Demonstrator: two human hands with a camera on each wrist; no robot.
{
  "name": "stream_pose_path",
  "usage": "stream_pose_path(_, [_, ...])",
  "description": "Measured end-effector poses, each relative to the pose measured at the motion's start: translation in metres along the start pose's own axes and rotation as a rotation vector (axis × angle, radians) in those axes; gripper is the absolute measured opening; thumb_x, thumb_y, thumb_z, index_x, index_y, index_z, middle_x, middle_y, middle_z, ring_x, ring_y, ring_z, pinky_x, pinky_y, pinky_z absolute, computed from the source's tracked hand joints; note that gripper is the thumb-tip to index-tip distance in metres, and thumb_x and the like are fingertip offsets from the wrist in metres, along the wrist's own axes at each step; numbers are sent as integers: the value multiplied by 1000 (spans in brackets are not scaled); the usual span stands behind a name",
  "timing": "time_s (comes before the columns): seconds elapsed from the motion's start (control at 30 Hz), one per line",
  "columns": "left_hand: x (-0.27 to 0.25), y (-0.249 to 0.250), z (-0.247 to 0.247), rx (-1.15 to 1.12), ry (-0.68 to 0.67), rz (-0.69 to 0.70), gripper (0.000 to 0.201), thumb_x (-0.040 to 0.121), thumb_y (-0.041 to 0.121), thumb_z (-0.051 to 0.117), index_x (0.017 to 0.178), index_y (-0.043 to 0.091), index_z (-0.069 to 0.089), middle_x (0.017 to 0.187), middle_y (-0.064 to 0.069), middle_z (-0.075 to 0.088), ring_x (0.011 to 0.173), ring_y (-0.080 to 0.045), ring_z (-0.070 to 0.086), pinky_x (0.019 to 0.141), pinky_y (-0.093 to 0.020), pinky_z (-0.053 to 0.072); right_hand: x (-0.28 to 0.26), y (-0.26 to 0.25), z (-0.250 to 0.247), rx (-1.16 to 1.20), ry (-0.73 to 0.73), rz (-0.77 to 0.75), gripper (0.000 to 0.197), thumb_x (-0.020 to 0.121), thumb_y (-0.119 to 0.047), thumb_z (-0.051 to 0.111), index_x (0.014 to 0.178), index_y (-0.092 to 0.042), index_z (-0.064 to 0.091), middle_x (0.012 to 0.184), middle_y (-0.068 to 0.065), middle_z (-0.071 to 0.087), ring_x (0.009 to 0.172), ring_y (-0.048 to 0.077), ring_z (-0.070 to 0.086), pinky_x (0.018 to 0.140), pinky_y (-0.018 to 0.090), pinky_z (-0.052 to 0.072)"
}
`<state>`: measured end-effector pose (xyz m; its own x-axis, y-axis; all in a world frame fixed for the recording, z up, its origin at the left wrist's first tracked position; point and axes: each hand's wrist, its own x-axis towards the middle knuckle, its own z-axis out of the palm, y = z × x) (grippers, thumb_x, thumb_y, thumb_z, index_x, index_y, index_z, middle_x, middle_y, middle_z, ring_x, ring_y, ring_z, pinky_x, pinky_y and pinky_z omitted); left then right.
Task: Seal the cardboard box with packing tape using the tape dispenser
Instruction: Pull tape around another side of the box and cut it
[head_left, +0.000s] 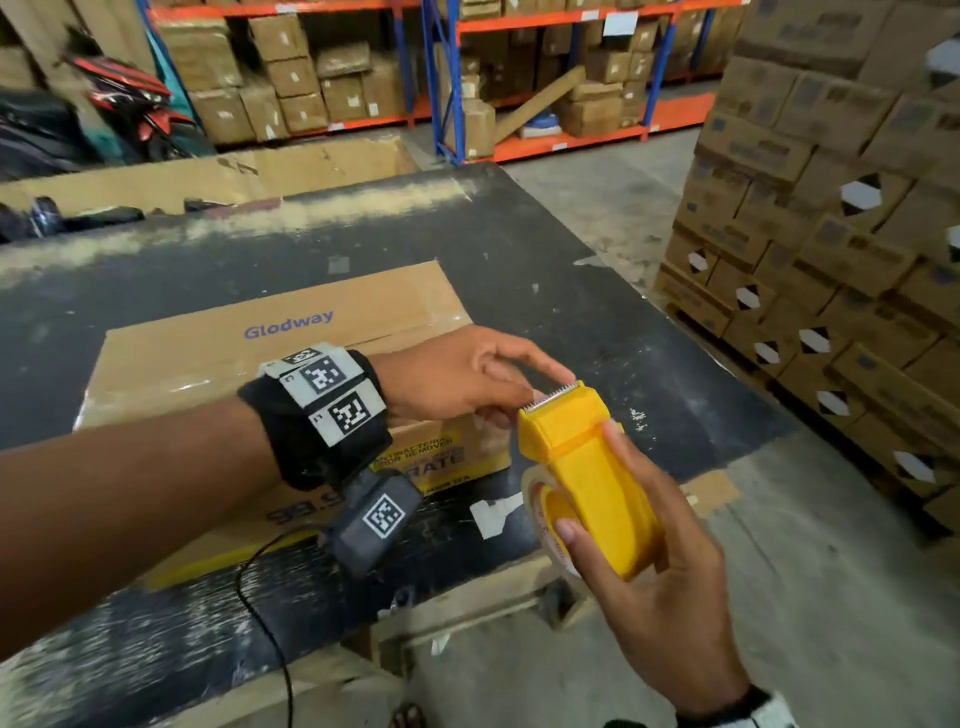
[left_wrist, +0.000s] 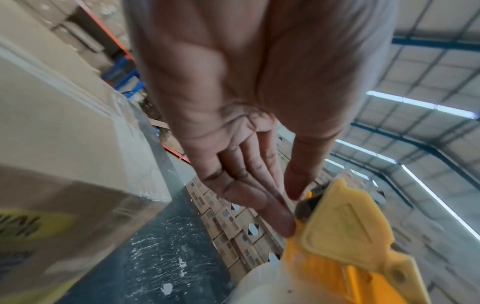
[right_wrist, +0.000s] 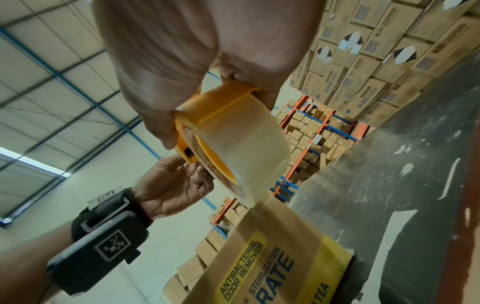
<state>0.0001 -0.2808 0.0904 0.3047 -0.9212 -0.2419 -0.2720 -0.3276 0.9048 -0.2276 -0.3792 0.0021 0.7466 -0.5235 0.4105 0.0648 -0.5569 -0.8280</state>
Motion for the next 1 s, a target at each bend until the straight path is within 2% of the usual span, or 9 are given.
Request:
stream_pose_path(0.03, [-5, 1, 1, -54, 34, -5, 32, 99, 10, 58, 131, 10, 65, 98, -28, 73, 86, -23, 65, 72, -22, 55, -1, -2, -1, 1, -8, -18, 75, 80, -47, 76, 147, -36, 45, 125, -25, 55, 111, 4, 59, 76, 27, 54])
stream_pose_path(0.13, [-20, 3, 3, -216, 129, -72, 31, 103, 11, 49, 127, 10, 68, 96, -14, 74, 83, -20, 67, 75, -24, 55, -4, -7, -2, 26, -34, -68, 74, 81, -49, 74, 147, -37, 44, 123, -32, 52, 110, -2, 57, 79, 23, 53])
stream_pose_path(0.3, [-55, -1, 3, -296, 186, -56, 36, 88, 9, 69, 123, 10, 70, 97, -16, 73, 95, -31, 60, 93, -41, 48, -9, -17, 4, 64, -77, -141, 74, 80, -48, 72, 148, -32, 45, 123, -27, 52, 106, -6, 56, 79, 20, 52])
stream_pose_path(0.37, [-68, -4, -1, -299, 224, -67, 36, 87, 6, 68, 123, 8, 70, 93, -15, 72, 92, -30, 61, 91, -40, 49, -11, -25, 10, 77, -99, -145, 75, 79, -50, 72, 148, -36, 44, 124, -25, 54, 106, -3, 58, 77, 20, 53])
stream_pose_path(0.5, [-92, -11, -16, -344, 289, -144, 32, 100, 6, 51, 129, 3, 65, 89, -10, 73, 74, -13, 69, 73, -22, 57, -12, -42, 28, 96, -117, -154, 74, 78, -50, 73, 146, -40, 46, 120, -24, 56, 104, 3, 60, 77, 34, 56])
stream_pose_path(0.63, [-122, -23, -43, -289, 300, -86, 35, 87, 9, 69, 121, 13, 70, 103, -21, 66, 94, -29, 59, 86, -35, 51, -5, -71, 56, 92, -178, -144, 76, 77, -47, 76, 145, -47, 45, 121, -31, 54, 106, -3, 58, 76, 24, 54])
stream_pose_path(0.7, [-137, -32, -65, -226, 331, -76, 38, 83, 7, 70, 121, 12, 69, 92, -20, 69, 93, -32, 57, 86, -41, 47, 0, -91, 76, 53, -245, -125, 80, 73, -52, 75, 145, -56, 38, 118, -32, 54, 103, -6, 56, 73, 18, 52])
stream_pose_path(0.8, [-163, -41, -114, -57, 372, -86, 45, 81, 8, 75, 125, 6, 66, 79, -9, 74, 77, -19, 67, 81, -37, 51, 4, -126, 113, 19, -315, -107, 80, 73, -62, 68, 142, -68, 29, 111, -31, 53, 102, -12, 52, 69, 10, 46])
stream_pose_path(1.0, [-233, -65, -264, 181, 594, -106, 37, 89, 2, 70, 125, 2, 65, 74, -8, 74, 75, -2, 73, 87, -21, 55, -5, -192, 180, -138, -263, -86, 84, 65, -71, 63, 142, -64, 33, 97, -33, 56, 89, -24, 53, 62, -1, 41])
